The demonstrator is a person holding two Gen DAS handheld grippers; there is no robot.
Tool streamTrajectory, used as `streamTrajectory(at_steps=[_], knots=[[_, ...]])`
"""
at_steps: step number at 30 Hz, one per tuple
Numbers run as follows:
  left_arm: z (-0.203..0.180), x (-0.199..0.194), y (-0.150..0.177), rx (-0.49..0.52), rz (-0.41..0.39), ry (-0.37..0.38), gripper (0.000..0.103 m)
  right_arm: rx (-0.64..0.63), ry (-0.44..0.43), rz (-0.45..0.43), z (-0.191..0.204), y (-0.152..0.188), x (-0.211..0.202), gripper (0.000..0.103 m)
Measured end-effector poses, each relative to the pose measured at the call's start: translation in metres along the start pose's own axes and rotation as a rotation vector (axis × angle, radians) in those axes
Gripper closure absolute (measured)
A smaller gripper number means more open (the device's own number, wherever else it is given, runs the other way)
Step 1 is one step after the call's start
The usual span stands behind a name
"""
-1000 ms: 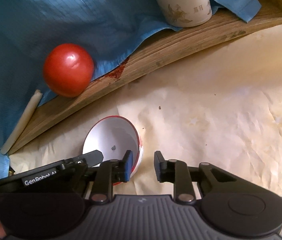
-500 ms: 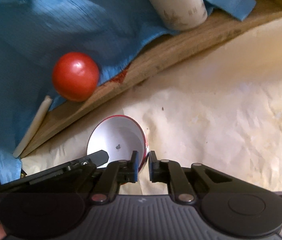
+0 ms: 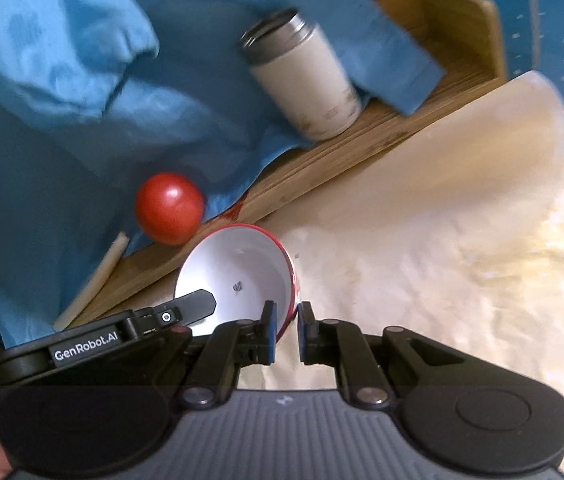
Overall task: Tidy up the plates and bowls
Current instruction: 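Lift the white bowl with both grippers and lower it into the stacked white bowl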
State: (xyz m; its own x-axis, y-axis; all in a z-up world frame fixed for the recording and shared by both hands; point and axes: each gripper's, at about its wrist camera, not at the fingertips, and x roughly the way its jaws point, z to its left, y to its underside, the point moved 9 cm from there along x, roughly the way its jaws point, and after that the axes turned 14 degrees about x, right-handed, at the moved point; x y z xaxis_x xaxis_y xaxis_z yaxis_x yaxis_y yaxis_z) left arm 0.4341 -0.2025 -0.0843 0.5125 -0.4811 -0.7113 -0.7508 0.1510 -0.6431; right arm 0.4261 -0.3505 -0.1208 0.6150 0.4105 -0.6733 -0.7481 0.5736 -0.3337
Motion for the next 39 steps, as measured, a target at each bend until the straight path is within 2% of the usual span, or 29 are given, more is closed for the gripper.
streamTrajectory(at_steps=[9, 18, 28, 39], knots=[[-0.043, 0.001, -0.003, 0.057, -0.002, 0.058, 0.091, 0.043, 0.011, -0.054, -0.030, -0.006, -0.038, 0.091], [-0.087, 0.003, 0.011, 0.134, 0.036, 0.142, 0.091, 0.070, 0.050, -0.074, -0.067, 0.010, -0.073, 0.090], [-0.110, 0.008, 0.032, 0.199, 0.122, 0.178, 0.091, 0.089, 0.082, -0.030, -0.088, 0.029, -0.087, 0.089], [-0.106, 0.017, 0.064, 0.212, 0.271, 0.157, 0.091, 0.105, 0.099, 0.092, -0.098, 0.054, -0.080, 0.088]])
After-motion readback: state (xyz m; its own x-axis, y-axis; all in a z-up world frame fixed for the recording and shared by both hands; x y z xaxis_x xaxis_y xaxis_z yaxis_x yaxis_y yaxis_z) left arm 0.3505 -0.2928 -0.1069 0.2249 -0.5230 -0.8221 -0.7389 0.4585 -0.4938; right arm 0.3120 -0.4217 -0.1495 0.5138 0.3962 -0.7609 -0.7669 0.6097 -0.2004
